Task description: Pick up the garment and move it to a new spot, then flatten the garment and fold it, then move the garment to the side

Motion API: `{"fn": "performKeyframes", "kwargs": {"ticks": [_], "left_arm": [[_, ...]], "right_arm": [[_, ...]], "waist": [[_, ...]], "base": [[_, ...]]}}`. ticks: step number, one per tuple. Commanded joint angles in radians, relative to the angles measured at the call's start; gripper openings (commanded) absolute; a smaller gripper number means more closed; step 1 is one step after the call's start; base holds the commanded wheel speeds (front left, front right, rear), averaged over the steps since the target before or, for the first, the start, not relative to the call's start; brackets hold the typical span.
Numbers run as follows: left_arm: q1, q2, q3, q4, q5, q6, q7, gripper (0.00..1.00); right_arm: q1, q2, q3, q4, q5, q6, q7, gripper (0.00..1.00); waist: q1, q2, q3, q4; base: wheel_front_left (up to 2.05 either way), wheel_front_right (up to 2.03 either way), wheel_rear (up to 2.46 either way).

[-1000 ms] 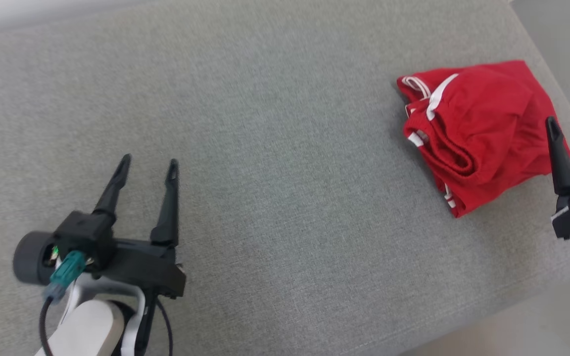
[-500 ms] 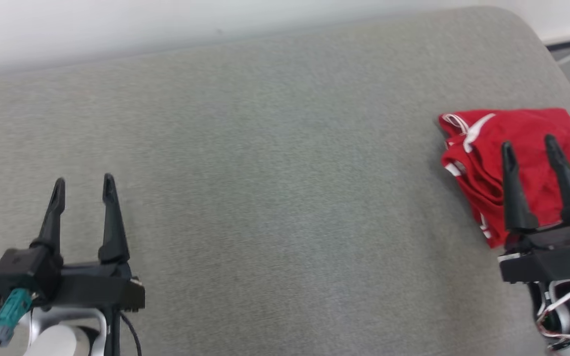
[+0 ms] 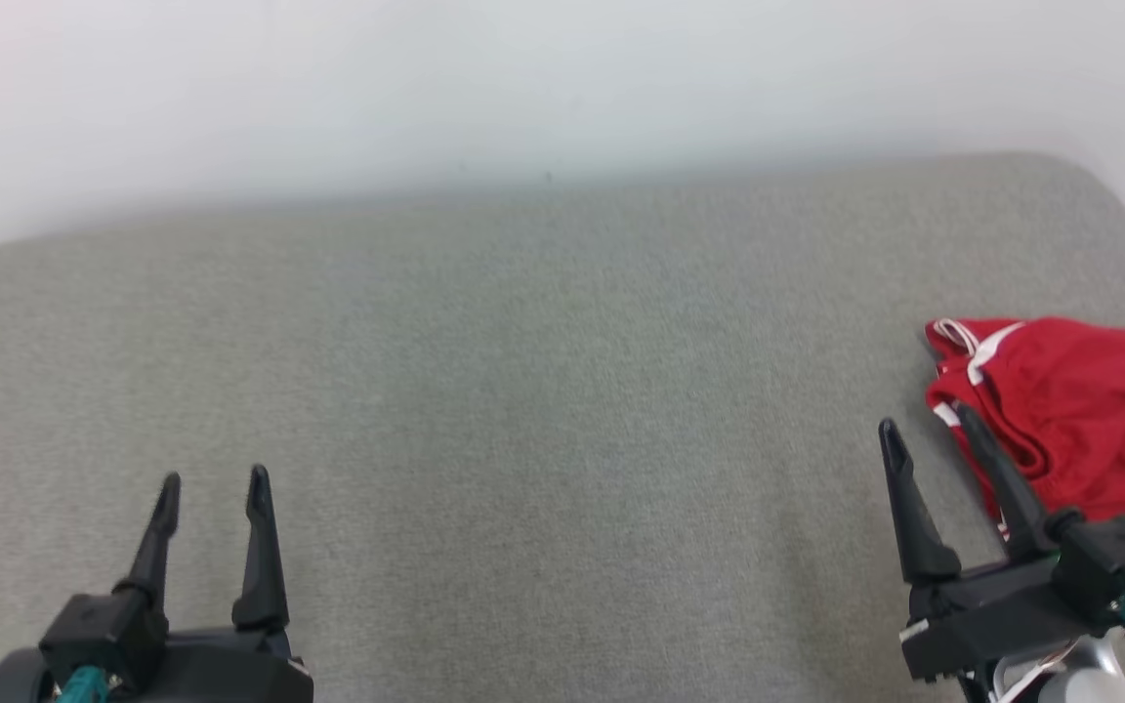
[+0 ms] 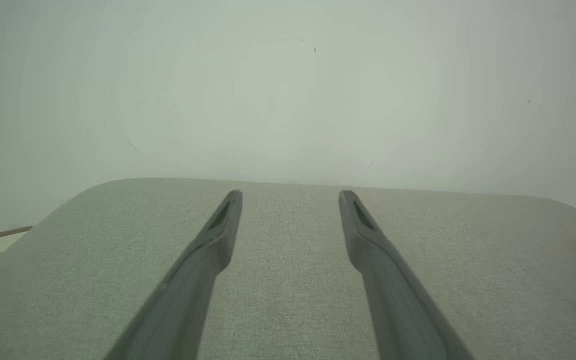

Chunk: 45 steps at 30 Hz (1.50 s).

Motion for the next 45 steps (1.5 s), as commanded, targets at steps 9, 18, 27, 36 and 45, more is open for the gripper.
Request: {"fn": "performKeyframes", "kwargs": {"ticks": [9, 18, 27, 36, 45], "left_arm": [[0.063, -0.021, 0.023, 0.058, 0.028, -0.044, -0.008, 1.0], [0.093, -0.037, 0.044, 0.112, 0.054, -0.087, -0.008, 1.0], [0.106, -0.055, 0.071, 0.148, 0.079, -0.117, -0.008, 1.0], [0.096, -0.079, 0.092, 0.178, 0.096, -0.14, -0.008, 1.0], [0.089, -0.1, 0.106, 0.192, 0.105, -0.158, -0.008, 1.0]], "right_arm": [[0.091, 0.025, -0.03, 0.01, -0.033, -0.001, 0.013, 1.0], [0.144, 0.03, -0.06, 0.007, -0.054, -0.001, 0.027, 1.0], [0.159, 0.031, -0.07, -0.009, -0.049, -0.001, 0.037, 1.0], [0.151, 0.031, -0.062, -0.011, -0.04, -0.001, 0.041, 1.0], [0.148, 0.031, -0.068, -0.015, -0.038, -0.001, 0.037, 1.0]], "waist": [[0.0002, 0.0001, -0.112, 0.052], [0.0002, 0.0001, -0.148, 0.045], [0.0002, 0.0001, -0.156, 0.046], [0.0002, 0.0001, -0.151, 0.052], [0.0002, 0.0001, -0.149, 0.058]], "base": [[0.0, 0.0, 0.0], [0.0, 0.0, 0.0], [0.0, 0.0, 0.0], [0.0, 0.0, 0.0], [0.0, 0.0, 0.0]]}}
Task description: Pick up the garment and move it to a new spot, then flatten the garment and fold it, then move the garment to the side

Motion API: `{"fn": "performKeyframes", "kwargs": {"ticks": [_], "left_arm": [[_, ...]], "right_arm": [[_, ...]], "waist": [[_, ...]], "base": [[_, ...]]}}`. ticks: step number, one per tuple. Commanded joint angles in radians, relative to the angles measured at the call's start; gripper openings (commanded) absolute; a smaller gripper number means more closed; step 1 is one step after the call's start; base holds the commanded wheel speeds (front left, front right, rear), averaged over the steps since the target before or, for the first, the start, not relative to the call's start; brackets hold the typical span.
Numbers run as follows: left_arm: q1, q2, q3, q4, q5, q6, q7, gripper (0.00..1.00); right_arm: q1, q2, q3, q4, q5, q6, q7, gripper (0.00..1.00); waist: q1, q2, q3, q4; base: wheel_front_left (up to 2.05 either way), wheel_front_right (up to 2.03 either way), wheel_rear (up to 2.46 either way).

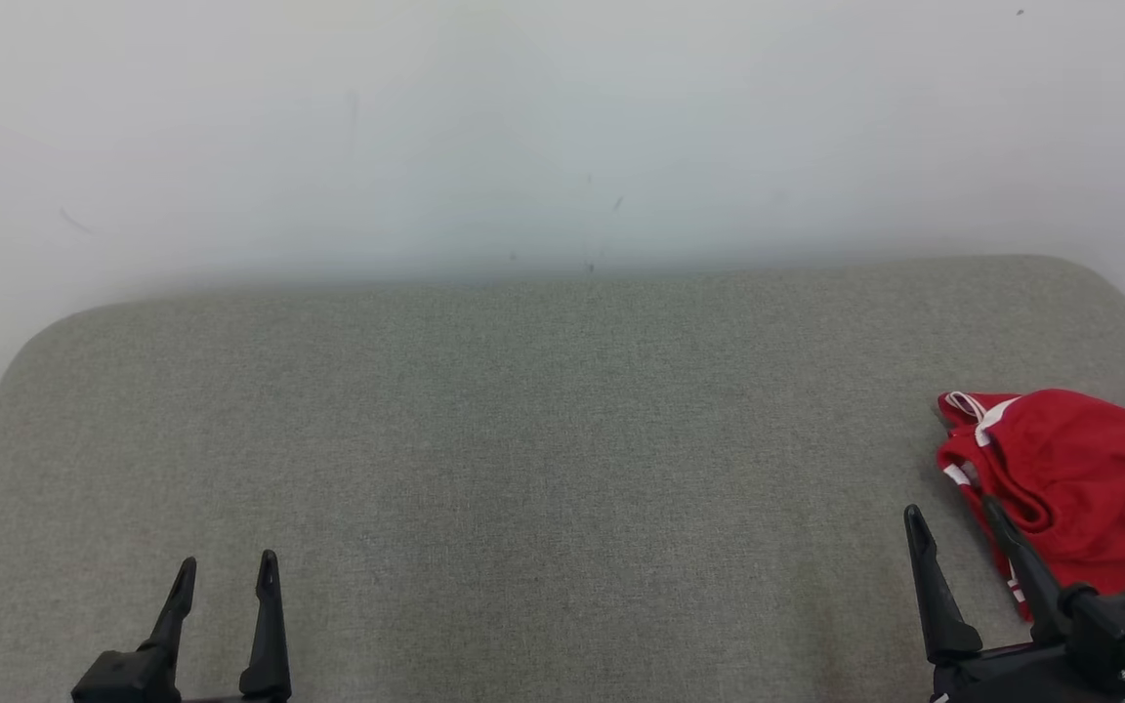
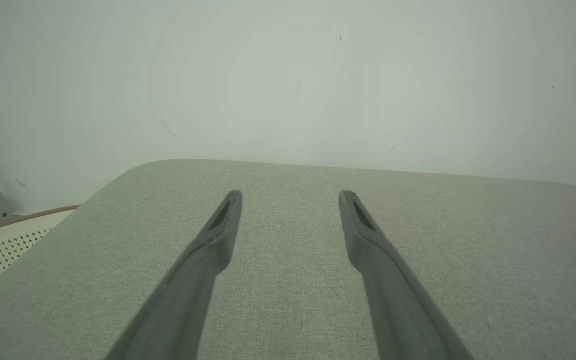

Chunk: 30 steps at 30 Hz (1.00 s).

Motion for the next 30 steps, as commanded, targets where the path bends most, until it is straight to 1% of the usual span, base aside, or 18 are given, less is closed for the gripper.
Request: {"fn": "performKeyframes", "kwargs": {"ticks": [1, 7, 8, 10, 24, 25, 30], "left_arm": [[-0.006, 0.001, 0.007, 0.002, 0.007, -0.004, -0.005, 1.0], [-0.008, -0.014, 0.018, 0.011, 0.013, -0.016, -0.005, 1.0], [-0.001, -0.019, 0.012, 0.011, 0.009, -0.015, 0.0, 0.0], [0.008, -0.025, 0.009, 0.021, 0.004, -0.017, 0.001, 0.0], [-0.042, -0.06, 0.016, 0.059, -0.249, -0.076, 0.009, 0.0], [-0.05, -0.065, 0.016, 0.065, -0.283, -0.084, 0.009, 0.0], [-0.066, -0.076, 0.016, 0.074, -0.362, -0.102, 0.009, 0.0]], "right_arm": [[-0.007, 0.0, -0.003, -0.004, 0.003, -0.001, -0.003, 1.0], [-0.005, 0.0, -0.004, -0.013, 0.005, -0.001, 0.003, 1.0], [0.0, 0.001, -0.001, -0.008, 0.002, 0.0, 0.001, 0.0], [0.002, 0.003, -0.001, 0.01, 0.007, 0.0, 0.003, 0.0], [-0.067, 0.002, -0.097, 0.076, 0.257, 0.0, 0.117, 0.0], [-0.076, 0.002, -0.109, 0.085, 0.29, 0.0, 0.131, 0.0], [-0.096, 0.001, -0.137, 0.105, 0.369, 0.0, 0.165, 0.0]], "waist": [[0.0, 0.0, 0.0, 0.001], [0.0, 0.0, 0.003, 0.005], [0.0, 0.0, 0.002, 0.005], [0.0, 0.0, 0.003, 0.005], [0.0, 0.0, 0.011, 0.006], [0.0, 0.0, 0.012, 0.006], [0.0, 0.0, 0.014, 0.006]], "base": [[0.0, 0.0, 0.0], [0.0, 0.0, 0.0], [0.0, 0.0, 0.0], [0.0, 0.0, 0.0], [0.0, 0.0, 0.0], [0.0, 0.0, 0.0], [0.0, 0.0, 0.0]]}}
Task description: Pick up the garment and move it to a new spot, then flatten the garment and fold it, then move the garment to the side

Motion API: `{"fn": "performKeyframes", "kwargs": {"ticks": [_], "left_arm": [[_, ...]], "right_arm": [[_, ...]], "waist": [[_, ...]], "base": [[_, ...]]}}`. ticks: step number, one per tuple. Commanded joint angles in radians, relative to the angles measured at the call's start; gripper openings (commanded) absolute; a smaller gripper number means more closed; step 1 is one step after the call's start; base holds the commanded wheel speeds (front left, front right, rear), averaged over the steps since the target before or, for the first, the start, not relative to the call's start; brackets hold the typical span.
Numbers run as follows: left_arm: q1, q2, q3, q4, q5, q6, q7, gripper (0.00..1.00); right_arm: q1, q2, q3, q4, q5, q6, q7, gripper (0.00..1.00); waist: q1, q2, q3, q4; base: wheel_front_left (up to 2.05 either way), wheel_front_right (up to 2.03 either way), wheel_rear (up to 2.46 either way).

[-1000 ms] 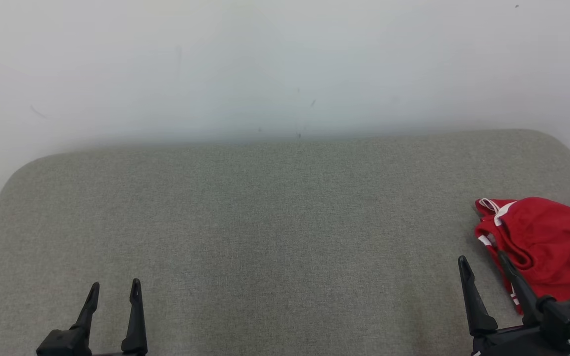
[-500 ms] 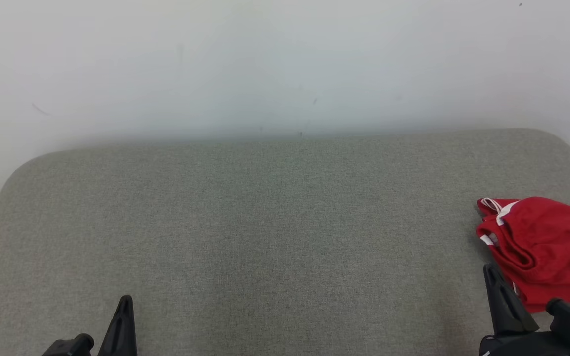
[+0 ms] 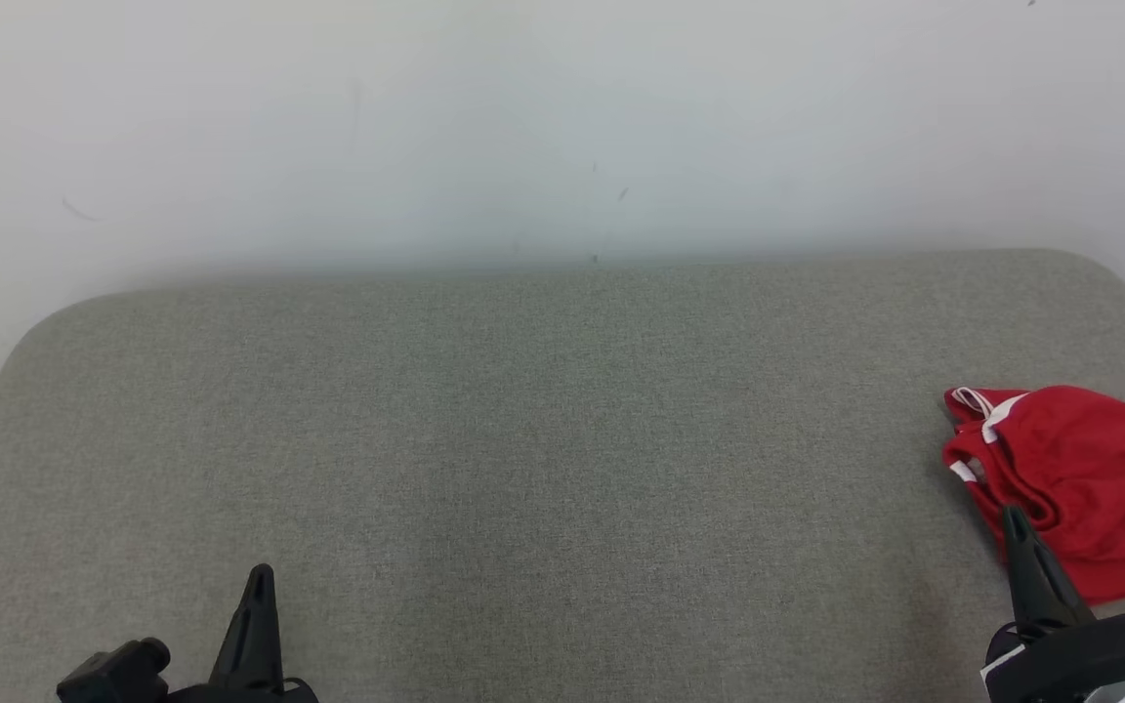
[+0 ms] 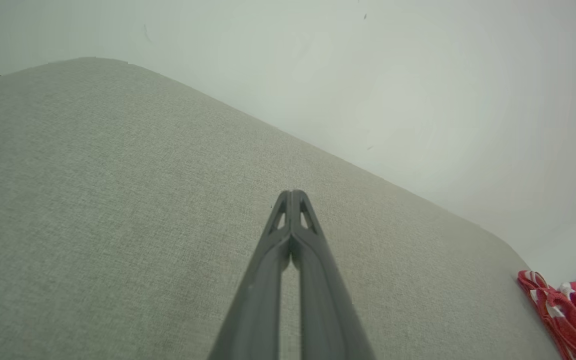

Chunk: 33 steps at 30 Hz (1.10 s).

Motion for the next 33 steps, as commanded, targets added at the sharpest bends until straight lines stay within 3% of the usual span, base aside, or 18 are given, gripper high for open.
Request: {"fn": "performKeyframes", "kwargs": {"ticks": [1, 33], "left_arm": [[-0.037, 0.001, 0.008, -0.006, -0.041, -0.008, 0.0, 0.0], [-0.112, -0.055, 0.013, 0.043, -0.438, -0.102, 0.005, 0.0]], "right_arm": [[-0.036, -0.006, -0.017, -0.005, 0.039, 0.0, 0.012, 0.0], [-0.138, -0.019, -0.147, 0.102, 0.447, 0.0, 0.176, 0.0]], "waist": [[0.0, -0.0001, 0.001, 0.0], [0.0, -0.0001, 0.018, 0.002]], "base": [[0.0, 0.0, 0.0], [0.0, 0.0, 0.0]]}}
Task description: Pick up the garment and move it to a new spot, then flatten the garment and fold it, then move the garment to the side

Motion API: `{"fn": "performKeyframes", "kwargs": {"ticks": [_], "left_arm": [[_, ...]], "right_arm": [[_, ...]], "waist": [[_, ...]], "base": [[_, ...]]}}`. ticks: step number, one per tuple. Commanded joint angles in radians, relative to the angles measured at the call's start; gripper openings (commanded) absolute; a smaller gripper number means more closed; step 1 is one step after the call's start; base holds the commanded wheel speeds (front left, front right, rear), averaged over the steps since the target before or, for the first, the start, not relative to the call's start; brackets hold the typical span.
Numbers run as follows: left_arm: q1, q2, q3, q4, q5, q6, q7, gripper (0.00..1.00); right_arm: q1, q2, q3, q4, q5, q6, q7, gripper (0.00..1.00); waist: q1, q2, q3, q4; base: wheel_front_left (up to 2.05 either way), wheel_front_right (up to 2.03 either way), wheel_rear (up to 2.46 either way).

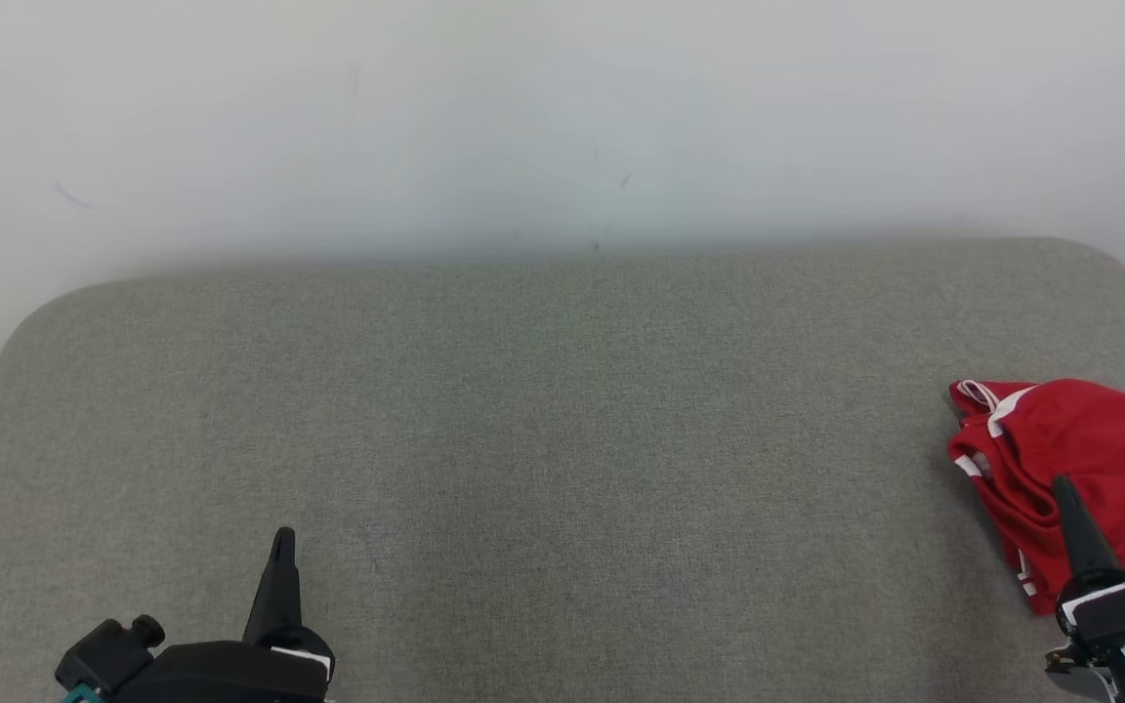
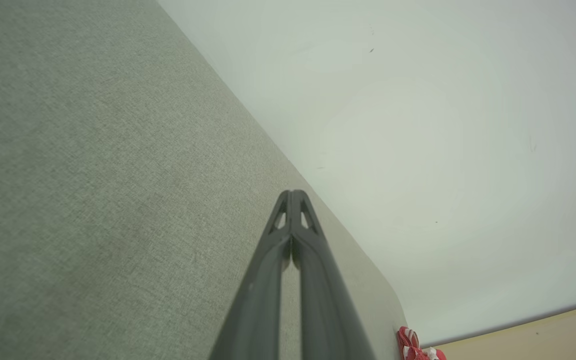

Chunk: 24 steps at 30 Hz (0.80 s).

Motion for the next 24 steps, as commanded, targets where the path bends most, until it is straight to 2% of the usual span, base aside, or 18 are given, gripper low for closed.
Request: {"fn": "performKeyframes", "kwargs": {"ticks": [1, 24], "left_arm": [[-0.032, 0.001, 0.007, -0.004, -0.037, -0.009, 0.001, 0.0], [-0.072, -0.03, 0.01, 0.024, -0.251, -0.06, 0.006, 0.0]], "right_arm": [[-0.027, -0.013, -0.014, -0.001, 0.033, 0.0, 0.012, 0.0], [-0.079, -0.023, -0.078, 0.058, 0.259, 0.0, 0.097, 0.0]], "waist": [[-0.0001, -0.0001, 0.001, 0.0], [-0.0001, -0.0001, 0.013, 0.001]], "base": [[0.0, 0.0, 0.0], [0.0, 0.0, 0.0]]}}
